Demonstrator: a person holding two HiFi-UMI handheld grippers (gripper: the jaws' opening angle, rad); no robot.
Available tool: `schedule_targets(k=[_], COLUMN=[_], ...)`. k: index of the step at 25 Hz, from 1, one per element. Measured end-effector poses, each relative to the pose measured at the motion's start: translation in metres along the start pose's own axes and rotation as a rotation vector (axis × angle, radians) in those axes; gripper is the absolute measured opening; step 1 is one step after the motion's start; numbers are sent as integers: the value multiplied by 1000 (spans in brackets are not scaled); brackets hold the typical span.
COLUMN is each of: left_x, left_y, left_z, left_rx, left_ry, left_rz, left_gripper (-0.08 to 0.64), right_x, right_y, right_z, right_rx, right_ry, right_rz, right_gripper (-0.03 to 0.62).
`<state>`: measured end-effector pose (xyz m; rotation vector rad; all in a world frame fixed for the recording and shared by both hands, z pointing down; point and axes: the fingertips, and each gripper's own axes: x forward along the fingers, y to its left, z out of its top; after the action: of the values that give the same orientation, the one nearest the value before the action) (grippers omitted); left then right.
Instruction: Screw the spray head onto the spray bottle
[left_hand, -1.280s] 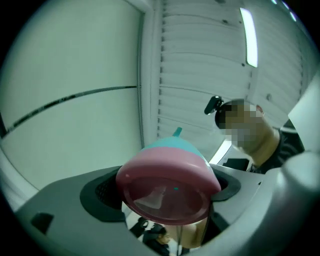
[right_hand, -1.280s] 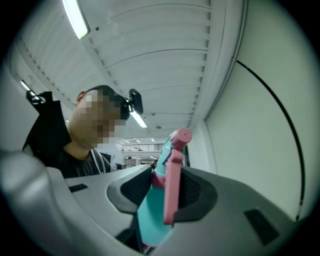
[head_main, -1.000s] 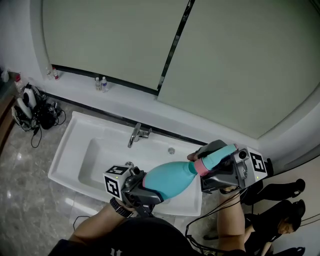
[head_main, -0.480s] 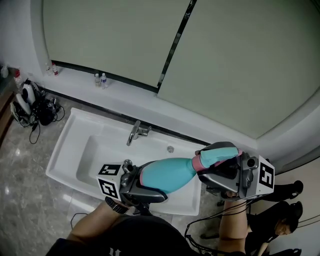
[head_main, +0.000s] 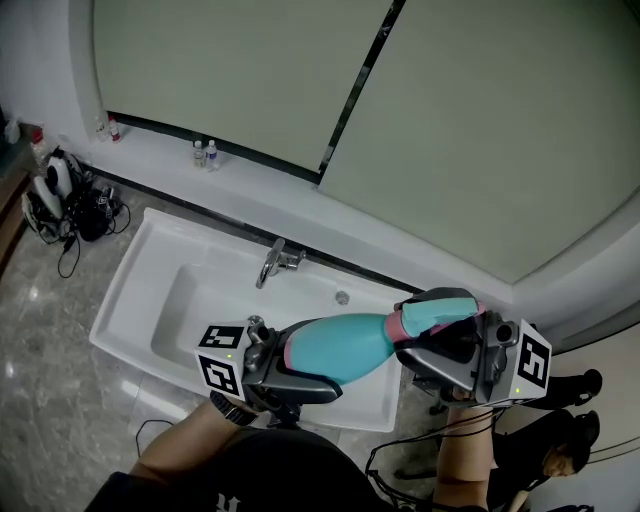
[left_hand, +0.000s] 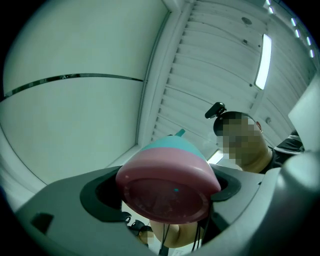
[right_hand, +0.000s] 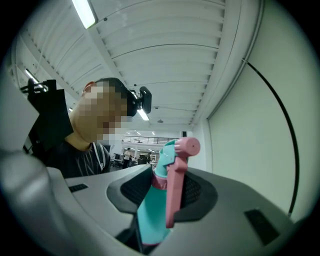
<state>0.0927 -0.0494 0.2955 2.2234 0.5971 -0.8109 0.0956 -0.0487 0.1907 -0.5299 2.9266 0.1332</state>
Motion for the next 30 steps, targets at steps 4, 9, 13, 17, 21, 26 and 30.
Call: schedule_targets(k=[4,9,13,17,21,26,30], left_x=[-1,-6,-11,-29,-29,-24,-22], left_y=[7,9,16,38,43,39,30], left_z=[12,18,24,35,34,33,38], left_rx=[151,541,924,963,807,659,563], left_ry=[2,15,54,59,8,-52,-120], left_rz=[112,348,578,683,611,511,439], left_gripper=[471,470,470,470,470,470,470], right_x=[-2,-7,-18,-14,-12,-5,-1], right_y=[-16,-24,-41,-72,-75,-67,-56], right_z=[-5,-12,-27,-45,-47,-36,-28], right_rx=[33,140,228,312,322,259,242], right_ry=[86,92,114,102,120,119,128], right_rz=[-118,-303,-489,-677,-739,-752,-726], right_gripper=[132,130,132,132,132,133,155])
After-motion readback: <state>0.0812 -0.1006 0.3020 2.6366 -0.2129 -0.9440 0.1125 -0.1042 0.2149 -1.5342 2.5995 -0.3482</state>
